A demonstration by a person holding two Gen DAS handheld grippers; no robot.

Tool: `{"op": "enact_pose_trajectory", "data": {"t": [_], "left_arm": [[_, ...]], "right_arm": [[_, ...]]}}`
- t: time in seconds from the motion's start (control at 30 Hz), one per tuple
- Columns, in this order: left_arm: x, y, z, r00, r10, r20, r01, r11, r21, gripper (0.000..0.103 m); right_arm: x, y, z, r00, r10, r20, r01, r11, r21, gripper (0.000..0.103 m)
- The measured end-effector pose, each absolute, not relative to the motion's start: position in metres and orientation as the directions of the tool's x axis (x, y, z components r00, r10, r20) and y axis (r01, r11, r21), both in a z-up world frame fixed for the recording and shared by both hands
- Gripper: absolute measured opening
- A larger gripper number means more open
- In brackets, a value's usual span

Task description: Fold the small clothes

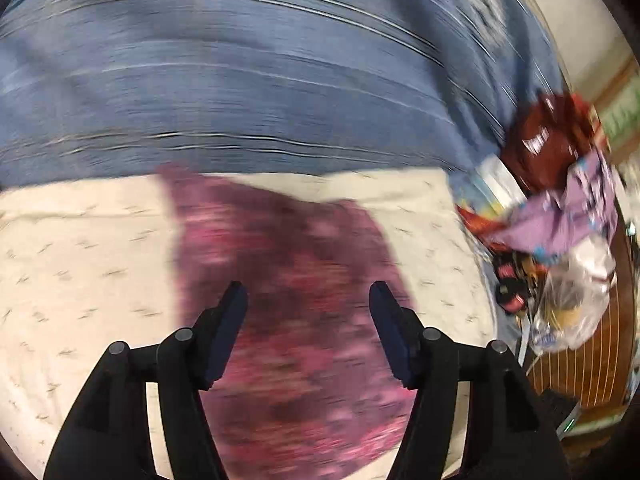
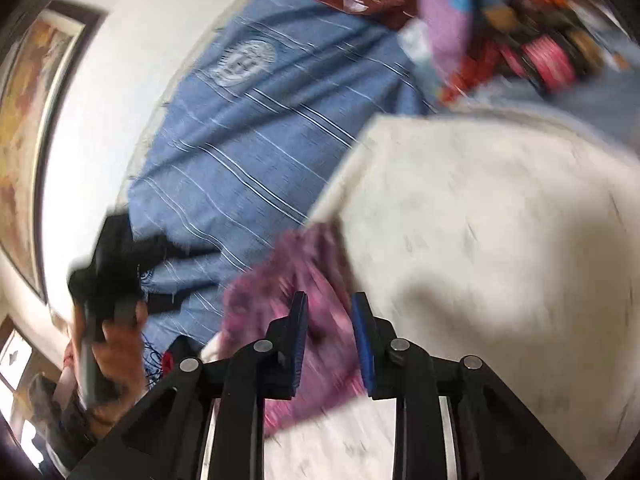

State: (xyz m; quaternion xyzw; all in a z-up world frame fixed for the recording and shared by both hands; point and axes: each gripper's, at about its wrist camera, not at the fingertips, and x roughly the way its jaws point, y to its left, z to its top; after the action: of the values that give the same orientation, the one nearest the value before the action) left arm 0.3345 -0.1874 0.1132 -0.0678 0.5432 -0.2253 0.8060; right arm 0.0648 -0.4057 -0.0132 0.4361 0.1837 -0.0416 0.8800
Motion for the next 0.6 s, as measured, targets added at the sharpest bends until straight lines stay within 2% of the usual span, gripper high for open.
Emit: {"op": "enact_pose_trajectory", "data": {"t": [0.03,0.07,0.17,0.27,0.4,0.47,0.5,0.53,0.6], "left_arm": [[0.337,-0.173,0.108,0.308,-0.437,-0.845,0.259,0.893,-0.368,0.063],[0.339,-0.157,0.098,0.298,-0.443,-0.846,0.222,0.894,-0.389,0.063],[0.344,-0.125,0.068,0.247,-0.487,-0.838,0.116,0.873,-0.473,0.063],[0.346,-0.11,0.042,0.209,-0.562,-0.801,0.031,0.822,-0.569,0.063],[0.351,-0.116,0.031,0.184,-0.623,-0.76,0.025,0.776,-0.63,0.063],[0.354,-0.126,0.03,0.186,-0.612,-0.768,0.033,0.786,-0.618,0.063],[0.354,-0.131,0.032,0.193,-0.603,-0.774,0.044,0.793,-0.608,0.061],[0.354,-0.134,0.035,0.205,-0.597,-0.776,0.059,0.799,-0.599,0.05],[0.351,-0.135,0.046,0.251,-0.574,-0.779,0.095,0.816,-0.571,0.038]], "right_arm": [[0.083,-0.41,-0.007,0.919,0.123,-0.375,0.217,0.637,0.739,0.045],[0.1,-0.413,-0.002,0.909,0.156,-0.386,0.198,0.652,0.732,0.045],[0.157,-0.422,0.002,0.866,0.249,-0.433,0.177,0.658,0.732,0.046],[0.204,-0.424,-0.008,0.796,0.274,-0.539,0.239,0.675,0.698,0.046],[0.246,-0.416,-0.024,0.709,0.325,-0.626,0.261,0.703,0.662,0.047],[0.257,-0.402,-0.024,0.692,0.368,-0.621,0.193,0.735,0.65,0.046],[0.261,-0.395,-0.022,0.686,0.347,-0.639,0.175,0.774,0.608,0.029],[0.264,-0.387,-0.016,0.683,0.312,-0.66,0.153,0.823,0.547,0.009],[0.257,-0.38,0.002,0.716,0.284,-0.638,0.1,0.863,0.496,0.009]]}}
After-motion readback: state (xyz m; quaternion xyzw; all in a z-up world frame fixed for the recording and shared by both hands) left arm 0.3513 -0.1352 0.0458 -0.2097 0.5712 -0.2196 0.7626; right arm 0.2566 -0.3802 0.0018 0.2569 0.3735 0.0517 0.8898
